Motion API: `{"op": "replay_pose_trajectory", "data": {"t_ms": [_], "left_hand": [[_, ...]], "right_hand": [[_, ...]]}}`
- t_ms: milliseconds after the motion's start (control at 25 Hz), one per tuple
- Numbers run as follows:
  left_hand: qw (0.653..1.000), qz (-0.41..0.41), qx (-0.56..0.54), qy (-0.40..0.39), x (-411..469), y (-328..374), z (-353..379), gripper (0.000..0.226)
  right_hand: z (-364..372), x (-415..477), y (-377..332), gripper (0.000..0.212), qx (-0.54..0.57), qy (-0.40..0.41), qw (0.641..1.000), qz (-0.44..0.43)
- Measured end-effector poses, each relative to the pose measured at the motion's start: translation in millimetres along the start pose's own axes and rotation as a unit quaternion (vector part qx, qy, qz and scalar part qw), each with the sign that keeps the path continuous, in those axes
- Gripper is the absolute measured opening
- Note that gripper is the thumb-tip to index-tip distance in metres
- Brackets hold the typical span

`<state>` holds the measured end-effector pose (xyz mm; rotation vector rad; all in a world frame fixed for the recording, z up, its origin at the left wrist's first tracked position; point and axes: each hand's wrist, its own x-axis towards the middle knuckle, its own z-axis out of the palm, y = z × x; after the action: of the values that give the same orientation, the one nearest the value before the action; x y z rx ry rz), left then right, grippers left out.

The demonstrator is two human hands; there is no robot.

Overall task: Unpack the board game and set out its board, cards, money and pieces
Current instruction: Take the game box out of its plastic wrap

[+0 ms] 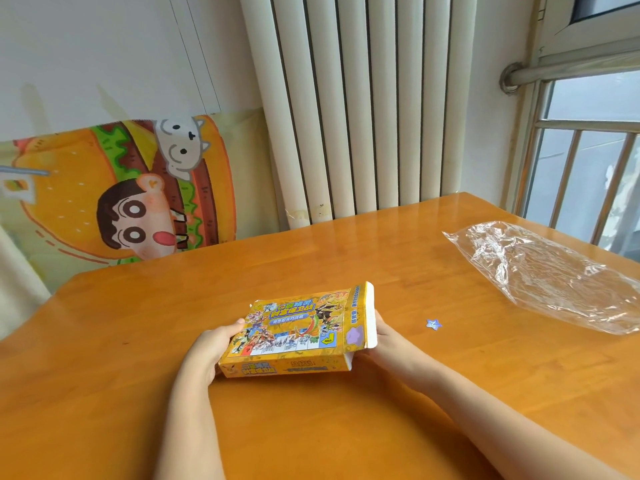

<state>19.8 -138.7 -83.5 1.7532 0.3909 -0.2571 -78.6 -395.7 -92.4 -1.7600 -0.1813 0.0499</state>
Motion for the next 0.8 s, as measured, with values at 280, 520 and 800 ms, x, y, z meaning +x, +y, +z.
{"op": "replay_pose_trajectory", "data": {"t_ms": [280, 520, 800], "left_hand": [[0.999, 0.018, -0.003, -0.051, -14.2, -1.0, 10.0, 0.036], [0.999, 0.042, -0.019, -0.028, -11.4, 1.6, 17.1, 0.049], [0.988, 0.124, 0.088, 0.035, -5.3, -1.4, 25.2, 0.043]], "right_hand": [[-5.9, 1.9, 5.2, 0.027, 0.111, 0.149, 0.982, -0.028], [-6.9, 5.1, -12.6, 0.052, 0.238, 0.108, 0.957, 0.125], [-22.5, 5.9, -12.4, 0.018, 0.342, 0.079, 0.908, 0.228]]}}
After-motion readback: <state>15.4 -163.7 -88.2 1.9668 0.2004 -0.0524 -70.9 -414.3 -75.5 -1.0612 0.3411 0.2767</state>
